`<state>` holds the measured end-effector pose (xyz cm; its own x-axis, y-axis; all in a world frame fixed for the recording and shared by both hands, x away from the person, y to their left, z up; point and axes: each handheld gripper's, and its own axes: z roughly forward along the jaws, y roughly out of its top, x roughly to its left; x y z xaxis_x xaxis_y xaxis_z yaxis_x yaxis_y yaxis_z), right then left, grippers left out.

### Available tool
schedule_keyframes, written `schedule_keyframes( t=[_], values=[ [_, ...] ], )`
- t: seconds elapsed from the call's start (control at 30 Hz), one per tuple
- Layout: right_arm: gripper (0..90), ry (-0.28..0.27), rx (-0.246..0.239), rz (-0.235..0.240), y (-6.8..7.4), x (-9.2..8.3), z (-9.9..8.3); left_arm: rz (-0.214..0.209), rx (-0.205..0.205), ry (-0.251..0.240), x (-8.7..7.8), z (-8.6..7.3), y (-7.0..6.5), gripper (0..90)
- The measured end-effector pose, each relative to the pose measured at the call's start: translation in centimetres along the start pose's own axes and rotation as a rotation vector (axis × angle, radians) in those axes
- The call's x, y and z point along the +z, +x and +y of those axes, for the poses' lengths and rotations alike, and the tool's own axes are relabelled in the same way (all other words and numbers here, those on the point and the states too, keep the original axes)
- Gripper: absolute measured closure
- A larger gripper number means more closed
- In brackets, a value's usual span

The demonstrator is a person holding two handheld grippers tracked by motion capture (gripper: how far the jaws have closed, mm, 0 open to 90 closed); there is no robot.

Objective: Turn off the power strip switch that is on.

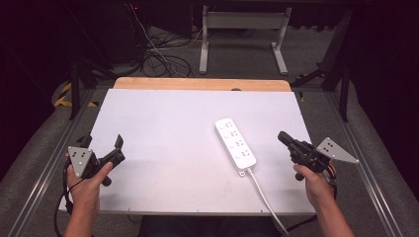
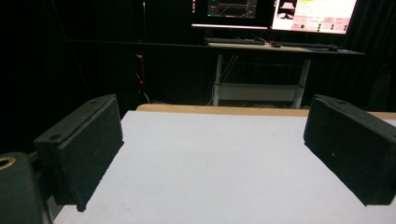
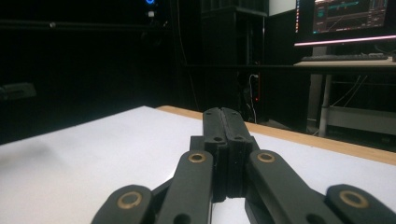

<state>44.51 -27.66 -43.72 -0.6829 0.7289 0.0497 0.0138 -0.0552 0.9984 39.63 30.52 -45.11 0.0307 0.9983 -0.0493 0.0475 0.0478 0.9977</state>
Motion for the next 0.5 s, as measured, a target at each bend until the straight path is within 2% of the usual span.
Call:
schedule_keyframes(
  t=[0.13, 0.3, 0.4, 0.43, 0.47, 0.5],
  values=[
    [90.0, -0.007, 0.01, -0.014, -0.22, -0.55, -0.13, -0.001, 0.001, -0.004, 0.01, 0.04, -0.13, 5.2],
    [87.2, -0.004, -0.008, -0.012, -0.21, -0.53, -0.11, -0.002, 0.001, -0.003, 0.02, 0.02, -0.14, 5.2],
    [72.5, 0.013, -0.008, -0.025, -0.1, -0.26, -0.19, -0.001, -0.002, -0.004, 0.01, 0.02, -0.12, 5.2],
    [61.6, 0.023, 0.015, -0.059, -0.17, 0.04, -0.35, -0.001, -0.002, -0.004, 0.01, 0.02, -0.12, 5.2],
    [53.7, 0.036, 0.041, -0.067, -0.26, 0.22, -0.45, -0.001, -0.001, -0.003, 0.01, 0.03, -0.12, 5.2],
    [53.7, 0.036, 0.041, -0.067, -0.26, 0.22, -0.45, -0.001, 0.001, -0.003, 0.02, 0.02, -0.13, 5.2]
  ],
)
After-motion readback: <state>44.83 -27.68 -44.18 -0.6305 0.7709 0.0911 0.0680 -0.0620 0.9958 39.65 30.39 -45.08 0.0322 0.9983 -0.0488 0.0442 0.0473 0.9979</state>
